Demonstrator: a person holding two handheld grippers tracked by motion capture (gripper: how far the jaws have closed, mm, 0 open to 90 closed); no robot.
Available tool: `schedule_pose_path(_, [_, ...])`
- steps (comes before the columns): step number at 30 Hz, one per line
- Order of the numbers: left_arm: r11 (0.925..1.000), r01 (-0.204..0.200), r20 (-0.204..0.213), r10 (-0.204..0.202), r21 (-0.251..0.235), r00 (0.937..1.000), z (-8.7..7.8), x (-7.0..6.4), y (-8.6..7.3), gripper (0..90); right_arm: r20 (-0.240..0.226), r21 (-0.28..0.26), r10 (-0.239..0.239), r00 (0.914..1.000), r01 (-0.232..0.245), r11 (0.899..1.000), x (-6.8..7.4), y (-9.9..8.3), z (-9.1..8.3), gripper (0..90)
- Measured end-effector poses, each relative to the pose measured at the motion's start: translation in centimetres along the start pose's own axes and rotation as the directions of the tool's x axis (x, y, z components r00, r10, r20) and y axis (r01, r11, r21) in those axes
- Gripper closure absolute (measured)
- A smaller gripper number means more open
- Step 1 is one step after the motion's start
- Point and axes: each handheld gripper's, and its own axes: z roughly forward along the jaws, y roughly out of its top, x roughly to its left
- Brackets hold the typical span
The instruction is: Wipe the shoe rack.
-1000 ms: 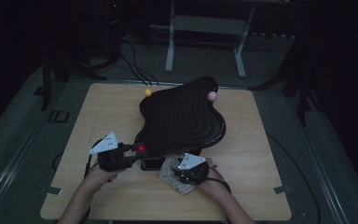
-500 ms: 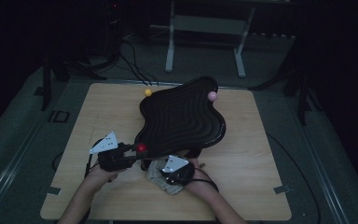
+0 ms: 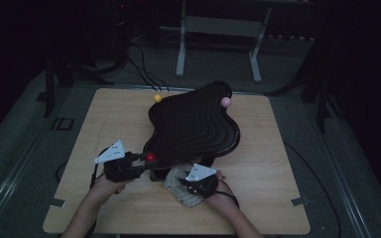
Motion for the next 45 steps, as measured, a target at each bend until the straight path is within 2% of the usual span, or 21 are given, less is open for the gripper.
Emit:
schedule_pose_path(3, [1.0, -0.002, 0.004, 0.002, 0.002, 1.0, 0.0, 0.1, 0.0, 59.8, 0.006, 0.01, 0.063, 0.998, -0.063, 0.998, -1.5, -1.1, -1.2, 72.3])
schedule_pose_path(6, [1.0, 0.0, 0.007, 0.0, 0.0, 1.0, 0.0, 0.1, 0.0, 59.7, 0.031, 0.028, 0.089, 0.9955, -0.09, 0.996, -2.6, -1.5, -1.9, 72.7])
schedule_pose_path(7, [1.0, -0.001, 0.007, 0.001, 0.002, 1.0, 0.0, 0.1, 0.0, 59.8, 0.08, 0.022, 0.132, 0.988, -0.135, 0.991, -3.4, -1.8, -2.3, 72.6])
schedule_pose_path(9, [1.0, -0.003, 0.007, 0.003, 0.001, 1.0, 0.0, 0.1, 0.0, 59.7, 0.158, 0.008, 0.164, 0.9737, -0.167, 0.986, -4.1, -1.9, -2.5, 72.4])
schedule_pose_path(10, [1.0, -0.003, 0.008, 0.003, 0.001, 1.0, 0.0, 0.1, 0.0, 59.7, 0.158, 0.008, 0.164, 0.9737, -0.167, 0.986, -4.1, -1.9, -2.5, 72.4])
schedule_pose_path(12, [1.0, -0.005, 0.007, 0.005, 0.005, 1.0, 0.0, 0.1, 0.1, 59.7, 0.18, -0.012, 0.234, 0.9553, -0.236, 0.972, -4.2, -2.3, -2.0, 73.5])
schedule_pose_path(13, [1.0, -0.006, 0.005, 0.006, 0.005, 1.0, 0.0, 0.1, 0.1, 59.7, 0.182, -0.02, 0.225, 0.9574, -0.225, 0.974, -3.7, -2.2, -1.8, 73.7])
schedule_pose_path(15, [1.0, -0.004, 0.006, 0.004, 0.002, 1.0, 0.0, 0.1, 0.0, 59.7, 0.104, -0.021, 0.171, 0.9797, -0.17, 0.985, -2.6, -1.8, -1.6, 73.7])
schedule_pose_path(17, [1.0, -0.003, 0.004, 0.003, 0.003, 1.0, 0.0, 0.1, 0.0, 59.7, 0.115, 0.009, 0.113, 0.9869, -0.114, 0.993, -1.8, -1.2, -1.5, 73.5])
schedule_pose_path(18, [1.0, -0.001, 0.005, 0.001, 0.001, 1.0, 0.0, 0.1, 0.0, 59.7, 0.11, 0.017, 0.115, 0.9873, -0.117, 0.993, -2.1, -1.1, -1.6, 73.4])
schedule_pose_path(21, [1.0, -0.001, 0.005, 0.001, 0.002, 1.0, 0.0, 0.1, 0.0, 59.7, 0.18, 0.013, 0.161, 0.9704, -0.166, 0.986, -4.1, -1.7, -1.7, 72.9])
schedule_pose_path(22, [1.0, -0.001, 0.005, 0.001, 0.002, 1.0, 0.0, 0.1, 0.0, 59.7, 0.201, 0.012, 0.213, 0.9563, -0.22, 0.976, -4.7, -1.9, -1.8, 72.9])
schedule_pose_path(23, [1.0, -0.001, 0.006, 0.001, 0.001, 1.0, 0.0, 0.1, 0.0, 59.7, 0.201, 0.012, 0.213, 0.9563, -0.22, 0.976, -4.7, -1.9, -1.8, 72.9])
schedule_pose_path(24, [1.0, -0.001, 0.008, 0.001, 0.0, 1.0, 0.0, 0.1, 0.0, 59.7, 0.253, -0.003, 0.2, 0.9466, -0.206, 0.978, -5.8, -2.3, -2.0, 72.4])
schedule_pose_path(31, [1.0, -0.003, 0.005, 0.003, 0.003, 1.0, 0.0, 0.1, 0.0, 59.7, 0.308, 0.0, 0.199, 0.9302, -0.21, 0.978, -7.1, -2.5, -2.1, 72.5])
schedule_pose_path(32, [1.0, -0.002, 0.006, 0.002, 0.0, 1.0, 0.1, 0.1, 0.0, 59.7, 0.273, -0.027, 0.259, 0.9265, -0.262, 0.965, -6.9, -2.6, -2.0, 72.9])
schedule_pose_path(35, [1.0, -0.002, 0.006, 0.002, 0.001, 1.0, 0.1, 0.1, 0.0, 59.7, 0.246, -0.037, 0.258, 0.9345, -0.257, 0.966, -6.4, -2.7, -1.9, 72.8])
schedule_pose_path(37, [1.0, -0.002, 0.008, 0.002, -0.001, 1.0, 0.1, 0.1, -0.1, 59.7, 0.18, -0.015, 0.188, 0.9655, -0.188, 0.982, -5.5, -2.6, -1.9, 73.0])
schedule_pose_path(38, [1.0, -0.002, 0.008, 0.002, 0.001, 1.0, 0.0, 0.1, 0.0, 59.7, 0.176, -0.004, 0.174, 0.9689, -0.176, 0.984, -5.3, -2.4, -2.0, 73.0])
schedule_pose_path(44, [1.0, -0.004, 0.008, 0.004, 0.004, 1.0, 0.0, 0.1, 0.0, 59.7, 0.259, -0.032, 0.181, 0.9489, -0.179, 0.983, -7.1, -1.6, -2.6, 71.4])
schedule_pose_path(45, [1.0, -0.004, 0.009, 0.004, 0.004, 1.0, 0.0, 0.1, 0.0, 59.7, 0.273, -0.053, 0.201, 0.9409, -0.193, 0.98, -7.4, -1.5, -2.6, 71.1])
